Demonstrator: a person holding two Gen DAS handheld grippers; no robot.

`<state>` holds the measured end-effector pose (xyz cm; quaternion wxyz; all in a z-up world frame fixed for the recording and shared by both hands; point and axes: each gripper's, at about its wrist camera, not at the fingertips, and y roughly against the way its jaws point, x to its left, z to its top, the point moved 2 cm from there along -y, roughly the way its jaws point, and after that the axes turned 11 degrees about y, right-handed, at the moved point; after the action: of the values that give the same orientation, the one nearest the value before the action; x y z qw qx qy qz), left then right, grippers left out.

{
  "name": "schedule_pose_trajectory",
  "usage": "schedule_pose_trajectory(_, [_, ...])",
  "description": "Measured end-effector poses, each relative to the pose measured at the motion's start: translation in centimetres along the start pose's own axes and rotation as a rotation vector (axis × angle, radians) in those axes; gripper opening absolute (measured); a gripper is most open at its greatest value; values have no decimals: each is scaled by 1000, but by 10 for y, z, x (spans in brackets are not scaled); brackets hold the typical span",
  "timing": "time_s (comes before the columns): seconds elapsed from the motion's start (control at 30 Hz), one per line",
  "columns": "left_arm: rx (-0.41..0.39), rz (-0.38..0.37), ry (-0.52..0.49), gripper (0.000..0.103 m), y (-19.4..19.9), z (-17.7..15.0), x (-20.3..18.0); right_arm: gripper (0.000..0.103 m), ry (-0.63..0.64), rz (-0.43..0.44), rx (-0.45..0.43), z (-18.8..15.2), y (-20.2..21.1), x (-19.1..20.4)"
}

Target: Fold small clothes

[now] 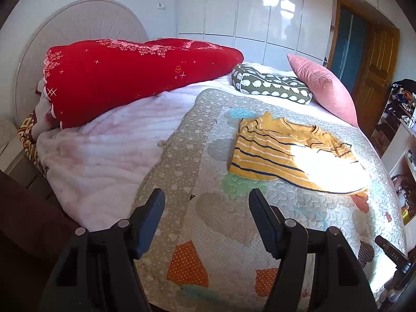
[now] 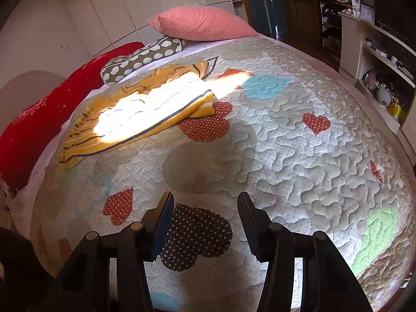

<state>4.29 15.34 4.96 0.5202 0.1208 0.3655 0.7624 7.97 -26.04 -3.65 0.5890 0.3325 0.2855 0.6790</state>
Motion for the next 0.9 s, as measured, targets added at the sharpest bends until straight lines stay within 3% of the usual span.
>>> schedule_pose_trajectory(0.33, [32, -14, 23, 67, -11, -3, 10, 56, 42, 12, 28, -3, -11, 19])
schedule_pose_trajectory(0.43, [73, -40, 44, 73, -28, -1, 18, 56, 91, 24, 47, 3, -21, 33])
schedule_pose_trajectory(0.57, [121, -45, 55, 73, -71, 14, 25, 56, 235, 72, 31, 32, -38, 76])
schedule_pose_trajectory(0.67, [237, -93, 42, 73, -121, 24, 15, 56, 348, 127, 16, 48, -54, 120])
schedule_pose_trajectory(0.8, [359, -165, 14, 73, -181, 34, -15, 56, 436, 165, 8, 48, -68, 161])
schedule_pose_trajectory(0.9, [409, -216, 46, 73, -220, 48, -31, 56, 446, 192, 30, 41, -74, 164])
